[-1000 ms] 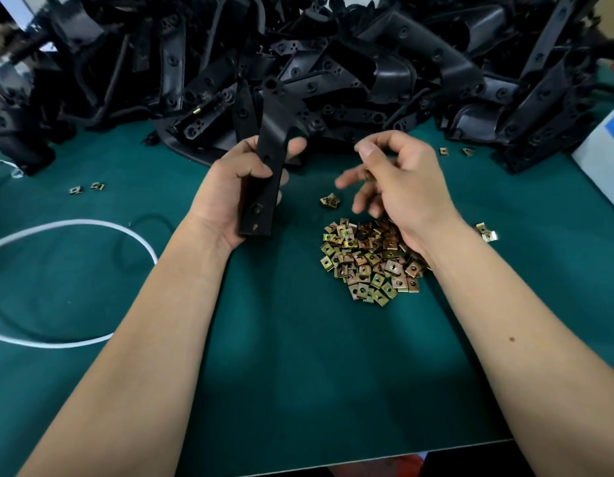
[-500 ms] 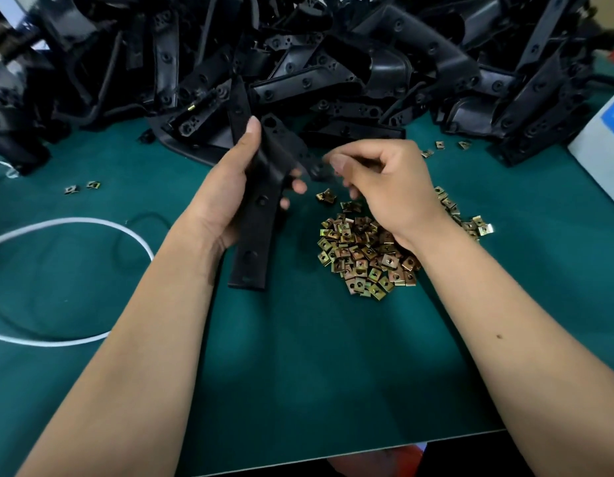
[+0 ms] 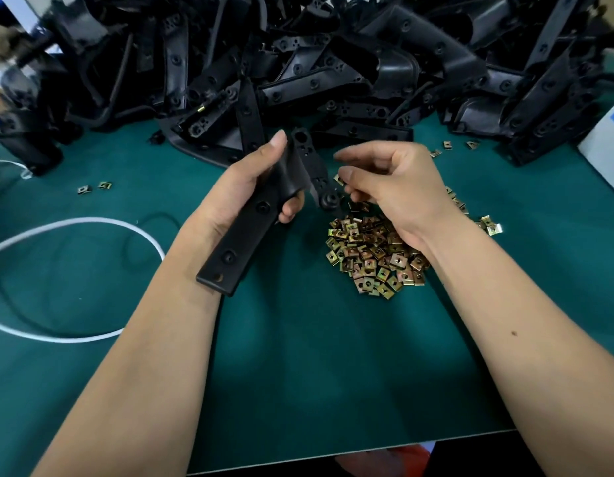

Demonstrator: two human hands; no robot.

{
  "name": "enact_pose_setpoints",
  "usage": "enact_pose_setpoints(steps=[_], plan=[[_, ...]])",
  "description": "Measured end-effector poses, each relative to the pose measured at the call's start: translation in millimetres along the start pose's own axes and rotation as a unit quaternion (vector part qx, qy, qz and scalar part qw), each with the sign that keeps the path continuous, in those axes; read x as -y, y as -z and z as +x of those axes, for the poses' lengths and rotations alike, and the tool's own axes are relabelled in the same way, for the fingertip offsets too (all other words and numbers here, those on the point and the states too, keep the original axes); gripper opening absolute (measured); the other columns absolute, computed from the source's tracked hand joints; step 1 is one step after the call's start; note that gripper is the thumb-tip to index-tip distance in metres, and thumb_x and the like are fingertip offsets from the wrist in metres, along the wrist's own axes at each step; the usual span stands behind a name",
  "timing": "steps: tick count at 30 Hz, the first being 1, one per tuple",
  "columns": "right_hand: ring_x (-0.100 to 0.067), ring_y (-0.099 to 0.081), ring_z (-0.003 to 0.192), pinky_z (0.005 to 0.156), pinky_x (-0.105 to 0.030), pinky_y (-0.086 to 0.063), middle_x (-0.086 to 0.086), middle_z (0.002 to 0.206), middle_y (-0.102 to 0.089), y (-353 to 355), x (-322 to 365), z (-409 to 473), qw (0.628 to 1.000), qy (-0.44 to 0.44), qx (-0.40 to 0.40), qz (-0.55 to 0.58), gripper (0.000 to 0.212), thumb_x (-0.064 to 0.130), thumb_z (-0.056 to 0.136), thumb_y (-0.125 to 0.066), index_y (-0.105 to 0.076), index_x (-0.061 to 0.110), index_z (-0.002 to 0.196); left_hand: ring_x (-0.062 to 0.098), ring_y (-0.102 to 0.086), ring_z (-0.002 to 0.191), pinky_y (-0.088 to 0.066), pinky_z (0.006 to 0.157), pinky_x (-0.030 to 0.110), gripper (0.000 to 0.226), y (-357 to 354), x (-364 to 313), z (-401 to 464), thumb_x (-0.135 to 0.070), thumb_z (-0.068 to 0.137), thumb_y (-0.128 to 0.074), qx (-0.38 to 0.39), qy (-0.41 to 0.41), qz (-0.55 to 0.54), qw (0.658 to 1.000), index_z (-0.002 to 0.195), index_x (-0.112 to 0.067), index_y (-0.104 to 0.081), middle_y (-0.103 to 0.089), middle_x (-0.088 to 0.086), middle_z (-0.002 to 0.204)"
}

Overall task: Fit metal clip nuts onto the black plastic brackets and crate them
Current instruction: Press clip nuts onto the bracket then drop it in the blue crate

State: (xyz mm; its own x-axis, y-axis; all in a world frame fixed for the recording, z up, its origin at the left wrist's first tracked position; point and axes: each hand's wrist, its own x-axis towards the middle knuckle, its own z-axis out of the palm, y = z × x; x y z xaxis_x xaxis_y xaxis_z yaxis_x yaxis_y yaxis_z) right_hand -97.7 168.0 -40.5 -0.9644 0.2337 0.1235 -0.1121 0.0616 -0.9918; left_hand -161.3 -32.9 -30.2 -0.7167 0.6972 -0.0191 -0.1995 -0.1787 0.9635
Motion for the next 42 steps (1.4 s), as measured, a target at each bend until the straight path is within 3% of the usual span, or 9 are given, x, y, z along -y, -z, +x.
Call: enact_pose_setpoints(steps=[6,10,16,23,30,36,42], plan=[[-0.023,-0.071,0.072,0.072,-0.029,-0.059,-0.012,0.082,-0.076,0,0,0,0.999,0.0,0.005,0.041,0.015,-0.005,0.086,-0.077,-0.076,0.008,0.094,0.018,-0.054,0.049,-0.044,0.048,0.024,0.02,1,3,0,-0.026,0.109,-0.041,0.017,-0.04,0.05,0.998,0.1,-0.008,-0.044,-0.059,0.006,0.066],[-0.017,-0.073,0.08,0.075,-0.024,-0.058,-0.007,0.087,-0.078,-2,1,-1,0.997,-0.011,0.033,0.07,0.029,-0.014,0.088,-0.068,-0.078,0.011,0.1,0.02,-0.059,0.051,-0.049,0.047,0.026,0.019,7,2,1,-0.024,0.105,-0.051,-0.009,-0.045,0.077,0.996,0.092,-0.01,-0.05,-0.065,0.011,0.073],[-0.019,-0.073,0.082,0.075,-0.028,-0.06,-0.007,0.086,-0.075,-2,4,-3,0.996,-0.017,0.04,0.084,0.025,-0.014,0.091,-0.064,-0.076,0.006,0.1,0.021,-0.061,0.05,-0.05,0.048,0.027,0.019,11,3,2,-0.027,0.102,-0.057,-0.015,-0.048,0.095,0.994,0.09,-0.013,-0.056,-0.066,0.012,0.072],[-0.015,-0.07,0.083,0.08,-0.028,-0.058,-0.012,0.098,-0.074,-8,8,-7,0.994,-0.022,0.059,0.085,0.028,-0.009,0.095,-0.062,-0.077,0.012,0.107,0.022,-0.061,0.05,-0.05,0.048,0.028,0.025,7,5,3,-0.026,0.101,-0.058,-0.013,-0.04,0.087,0.995,0.109,-0.003,-0.052,-0.066,0.015,0.073],[-0.01,-0.065,0.075,0.071,-0.022,-0.055,-0.002,0.083,-0.073,-10,9,-7,0.992,-0.037,0.062,0.099,0.024,-0.004,0.098,-0.06,-0.077,0.013,0.1,0.024,-0.06,0.051,-0.05,0.049,0.029,0.018,9,7,5,-0.026,0.101,-0.059,-0.015,-0.041,0.082,0.996,0.095,-0.009,-0.057,-0.064,0.02,0.077],[-0.008,-0.062,0.07,0.065,-0.018,-0.052,-0.002,0.081,-0.072,-9,11,-8,0.972,-0.087,0.09,0.198,0.023,-0.002,0.102,-0.055,-0.076,0.009,0.1,0.025,-0.062,0.052,-0.051,0.049,0.03,0.019,13,8,6,-0.029,0.101,-0.059,-0.014,-0.04,0.094,0.995,0.095,-0.011,-0.06,-0.066,0.018,0.075],[-0.009,-0.061,0.068,0.063,-0.017,-0.051,-0.003,0.081,-0.069,-10,12,-8,0.975,-0.09,0.08,0.187,0.018,-0.004,0.098,-0.059,-0.073,0.008,0.096,0.024,-0.063,0.052,-0.053,0.05,0.029,0.028,10,7,6,-0.031,0.101,-0.06,-0.015,-0.034,0.108,0.993,0.108,-0.004,-0.056,-0.065,0.022,0.079]])
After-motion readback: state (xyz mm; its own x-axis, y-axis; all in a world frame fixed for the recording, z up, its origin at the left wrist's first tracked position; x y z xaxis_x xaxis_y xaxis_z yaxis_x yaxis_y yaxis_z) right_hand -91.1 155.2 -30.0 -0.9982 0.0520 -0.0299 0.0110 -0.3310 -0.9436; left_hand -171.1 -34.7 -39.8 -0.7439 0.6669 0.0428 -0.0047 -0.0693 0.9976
